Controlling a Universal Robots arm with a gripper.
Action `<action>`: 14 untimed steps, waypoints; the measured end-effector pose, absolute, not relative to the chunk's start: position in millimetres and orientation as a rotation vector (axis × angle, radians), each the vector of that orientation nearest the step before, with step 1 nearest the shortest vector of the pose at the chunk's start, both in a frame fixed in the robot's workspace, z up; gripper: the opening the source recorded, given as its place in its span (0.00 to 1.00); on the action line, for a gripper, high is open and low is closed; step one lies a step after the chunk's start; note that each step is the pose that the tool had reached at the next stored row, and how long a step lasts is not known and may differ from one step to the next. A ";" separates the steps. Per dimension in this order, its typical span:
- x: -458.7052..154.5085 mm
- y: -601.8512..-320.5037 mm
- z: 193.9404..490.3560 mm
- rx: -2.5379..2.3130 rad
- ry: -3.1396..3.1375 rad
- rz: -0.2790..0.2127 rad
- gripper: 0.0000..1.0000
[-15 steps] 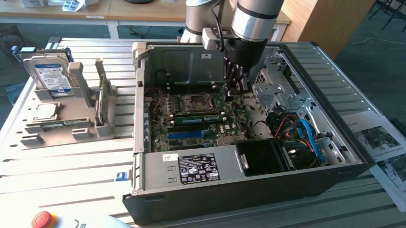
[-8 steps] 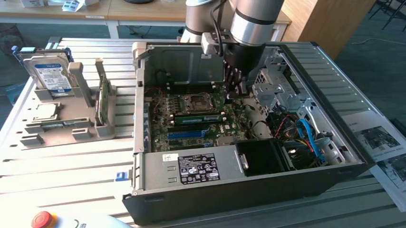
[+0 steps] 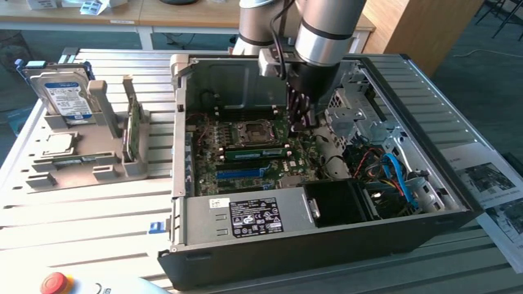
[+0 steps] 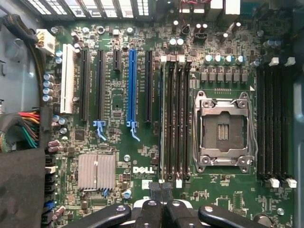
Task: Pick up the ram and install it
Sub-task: 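Press down the ram until it locks into place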
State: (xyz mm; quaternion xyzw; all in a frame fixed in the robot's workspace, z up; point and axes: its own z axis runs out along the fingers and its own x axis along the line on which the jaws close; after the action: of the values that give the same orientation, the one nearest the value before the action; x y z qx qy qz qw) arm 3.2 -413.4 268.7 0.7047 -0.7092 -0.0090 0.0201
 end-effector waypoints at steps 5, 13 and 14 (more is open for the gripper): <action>3.2 -413.4 260.9 2.186 -2.200 -0.028 0.11; 3.2 -413.4 249.4 2.186 -2.200 -0.028 0.11; 3.2 -413.4 248.1 2.186 -2.200 -0.028 0.11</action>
State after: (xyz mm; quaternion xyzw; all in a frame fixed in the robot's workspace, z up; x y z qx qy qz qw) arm 3.2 -413.4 248.1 0.7047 -0.7092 -0.0090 0.0201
